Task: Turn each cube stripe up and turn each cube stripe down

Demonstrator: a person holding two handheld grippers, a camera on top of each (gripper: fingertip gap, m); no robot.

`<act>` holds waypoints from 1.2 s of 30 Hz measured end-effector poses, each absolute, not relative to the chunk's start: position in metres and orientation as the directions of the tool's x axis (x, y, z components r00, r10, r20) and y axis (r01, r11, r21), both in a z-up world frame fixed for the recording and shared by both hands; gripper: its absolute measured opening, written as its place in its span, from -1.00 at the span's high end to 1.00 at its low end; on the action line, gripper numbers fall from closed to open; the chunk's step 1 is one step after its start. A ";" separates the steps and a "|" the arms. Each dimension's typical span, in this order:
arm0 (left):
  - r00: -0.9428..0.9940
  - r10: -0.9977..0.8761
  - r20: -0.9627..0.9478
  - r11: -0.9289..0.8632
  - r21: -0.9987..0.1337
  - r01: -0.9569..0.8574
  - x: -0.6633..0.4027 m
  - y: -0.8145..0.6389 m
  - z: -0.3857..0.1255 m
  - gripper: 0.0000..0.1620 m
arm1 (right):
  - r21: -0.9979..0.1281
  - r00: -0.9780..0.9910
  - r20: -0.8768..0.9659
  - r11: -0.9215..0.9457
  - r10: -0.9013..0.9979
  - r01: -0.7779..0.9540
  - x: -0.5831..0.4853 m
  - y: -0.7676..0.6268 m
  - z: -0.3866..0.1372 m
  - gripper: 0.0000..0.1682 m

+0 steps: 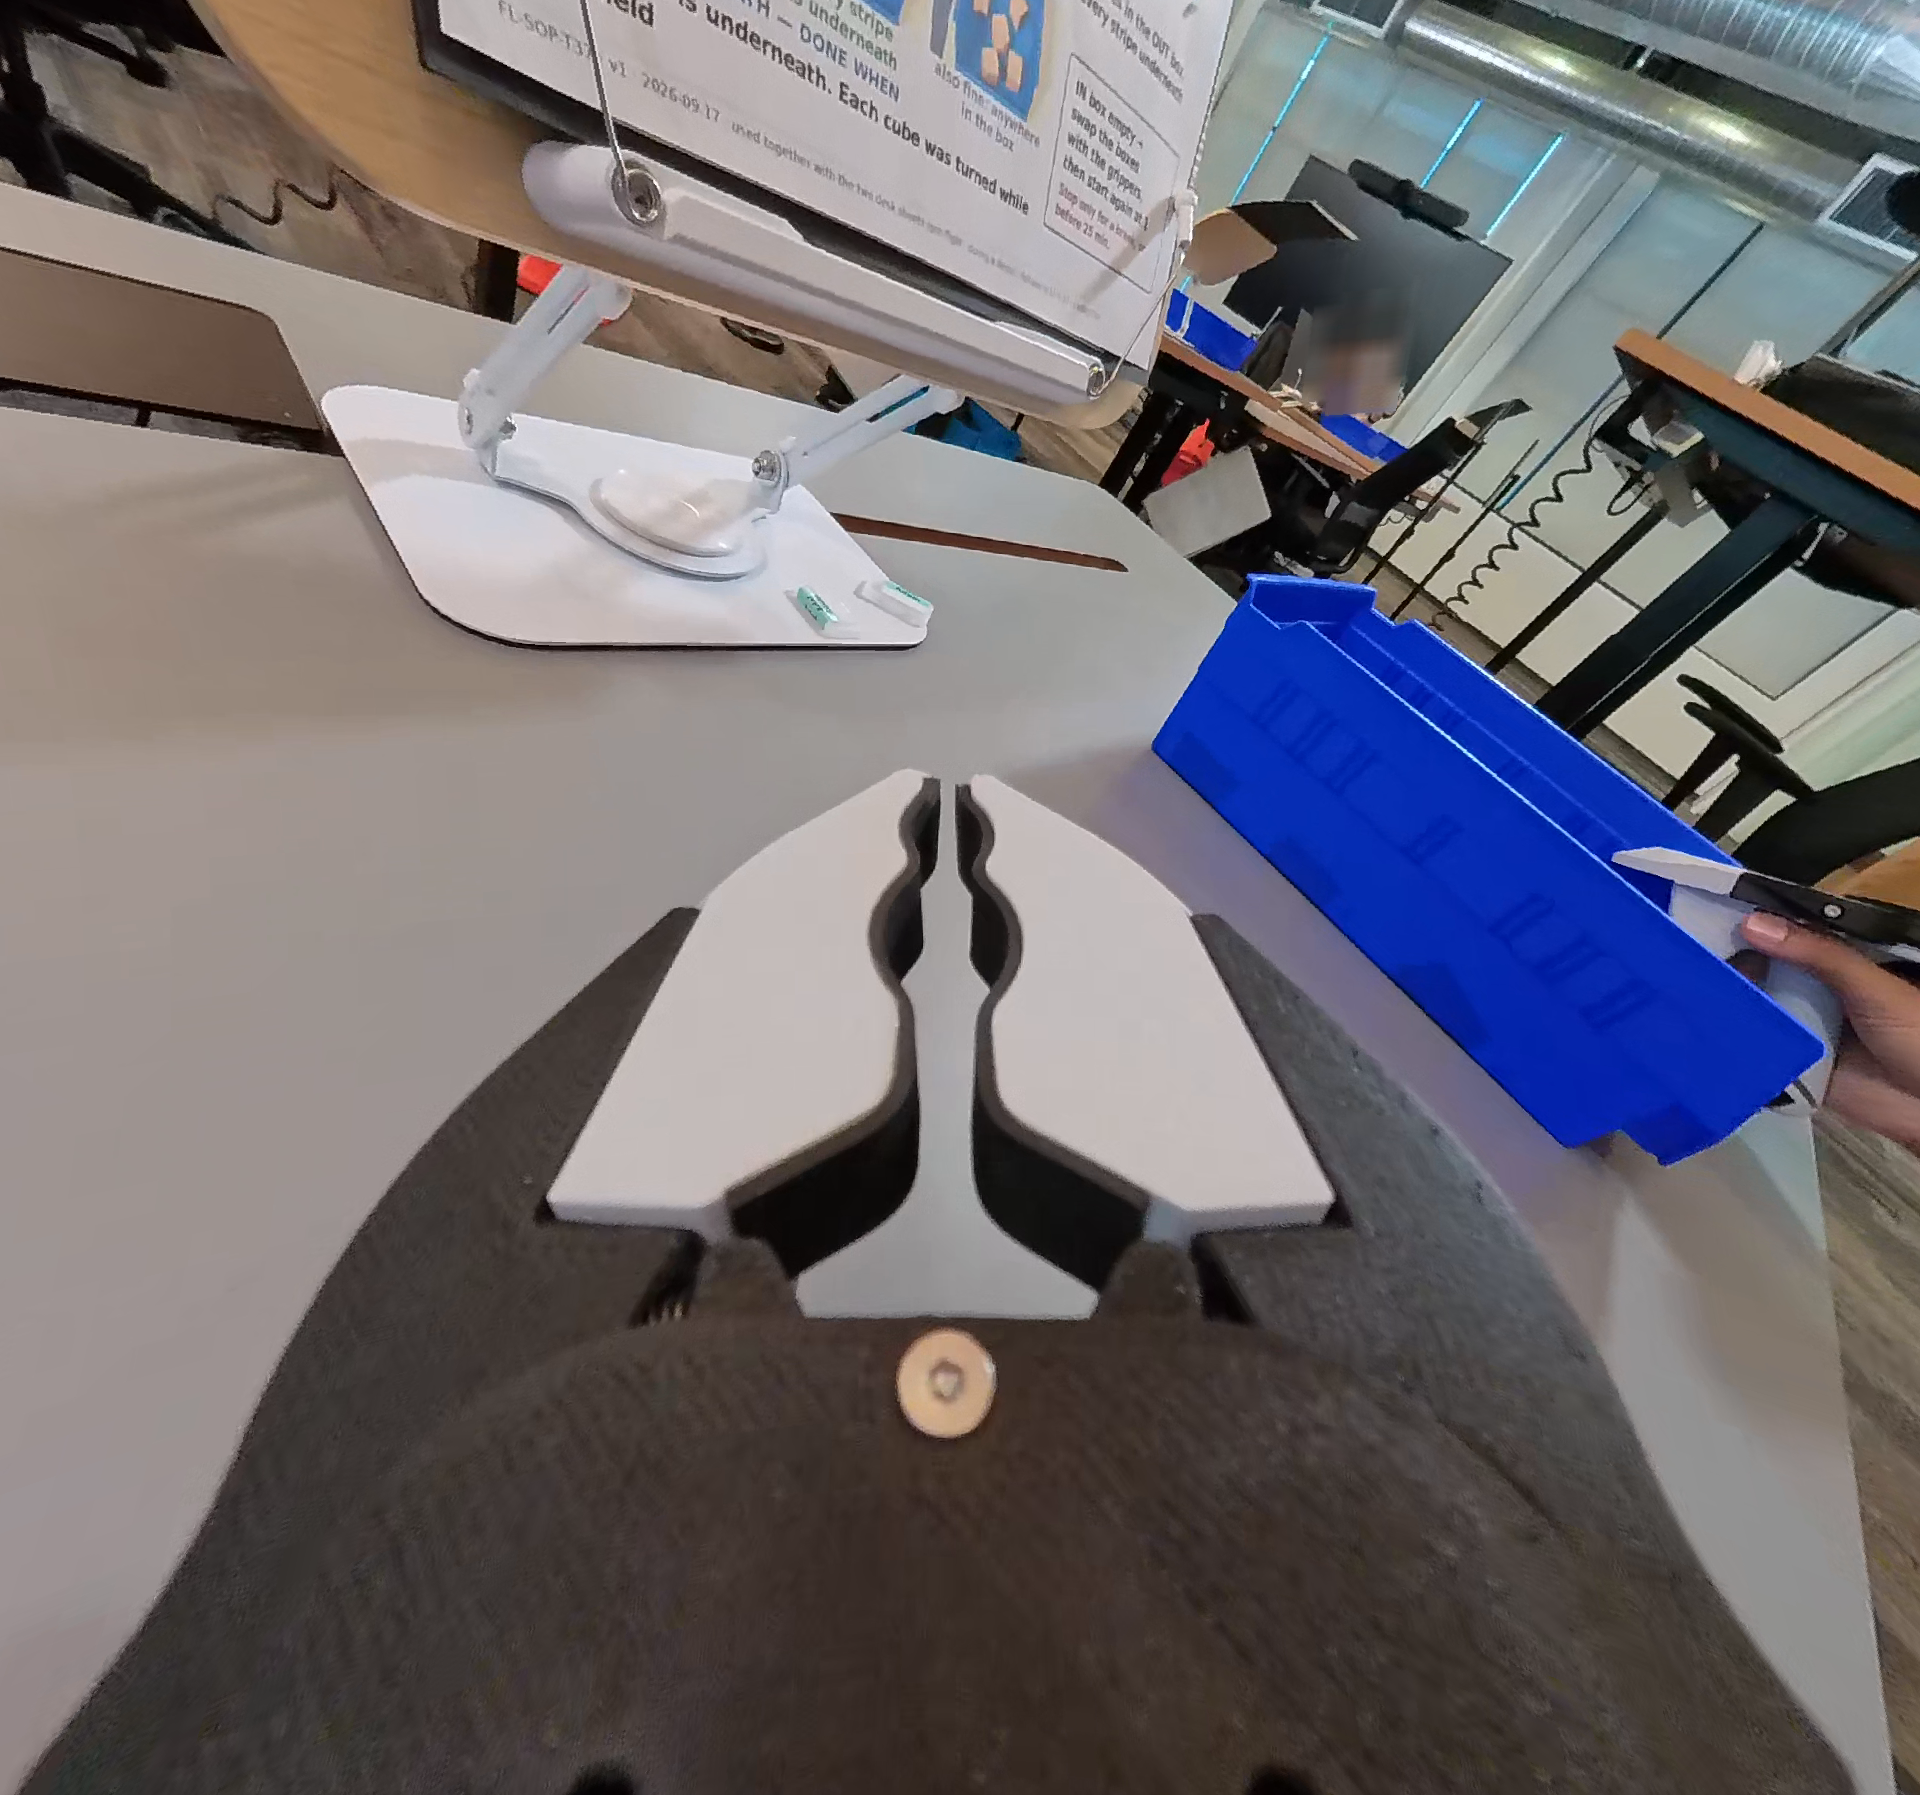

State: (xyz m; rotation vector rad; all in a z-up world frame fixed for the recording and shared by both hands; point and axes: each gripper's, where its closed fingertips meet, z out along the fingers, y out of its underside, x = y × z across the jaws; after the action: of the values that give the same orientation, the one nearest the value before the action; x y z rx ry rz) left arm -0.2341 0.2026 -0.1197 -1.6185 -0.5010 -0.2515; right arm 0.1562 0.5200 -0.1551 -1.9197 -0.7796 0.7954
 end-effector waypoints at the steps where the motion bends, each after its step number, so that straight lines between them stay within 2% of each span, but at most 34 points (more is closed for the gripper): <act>1: 0.879 0.169 0.445 -0.047 -0.888 0.458 -0.233 0.203 -0.120 0.98 | -0.893 0.597 -0.214 -0.403 0.773 0.201 0.156 0.520 -0.154 0.94; 11: 0.881 0.158 0.445 -0.069 -0.885 0.460 -0.229 0.206 -0.122 0.97 | -0.870 0.602 -0.356 -0.489 0.715 0.066 0.153 0.519 -0.139 0.94; 15: 0.882 0.164 0.441 -0.066 -0.888 0.456 -0.231 0.205 -0.122 0.97 | -0.888 0.599 -0.328 -0.454 0.730 0.067 0.145 0.511 -0.126 0.95; 20: 0.887 0.161 0.433 -0.071 -0.891 0.448 -0.229 0.205 -0.121 0.96 | -0.844 0.537 -0.449 -0.536 0.714 0.008 0.127 0.494 -0.121 0.95; 23: 0.899 0.161 0.407 -0.081 -0.903 0.423 -0.225 0.204 -0.119 0.95 | -0.849 0.503 -0.452 -0.528 0.736 0.009 0.112 0.479 -0.109 0.95; 32: 0.940 0.210 0.268 -0.106 -0.950 0.295 -0.212 0.187 -0.112 0.65 | -0.848 0.355 -0.462 -0.522 0.813 0.093 0.041 0.420 -0.102 0.95; 33: 0.942 0.214 0.259 -0.098 -0.954 0.284 -0.211 0.182 -0.109 0.58 | -0.849 0.338 -0.459 -0.517 0.822 0.104 0.032 0.413 -0.102 0.95; 36: 0.930 0.269 0.249 -0.061 -0.960 0.274 -0.214 0.168 -0.102 0.10 | -0.856 0.298 -0.451 -0.502 0.842 0.123 0.005 0.394 -0.100 0.95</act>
State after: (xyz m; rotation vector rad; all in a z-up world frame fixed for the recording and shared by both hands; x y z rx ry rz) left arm -0.2142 0.1685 -0.1019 -1.6490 -0.4221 -0.0047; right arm 0.0053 0.3942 -0.1003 -1.8395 -0.8647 1.2521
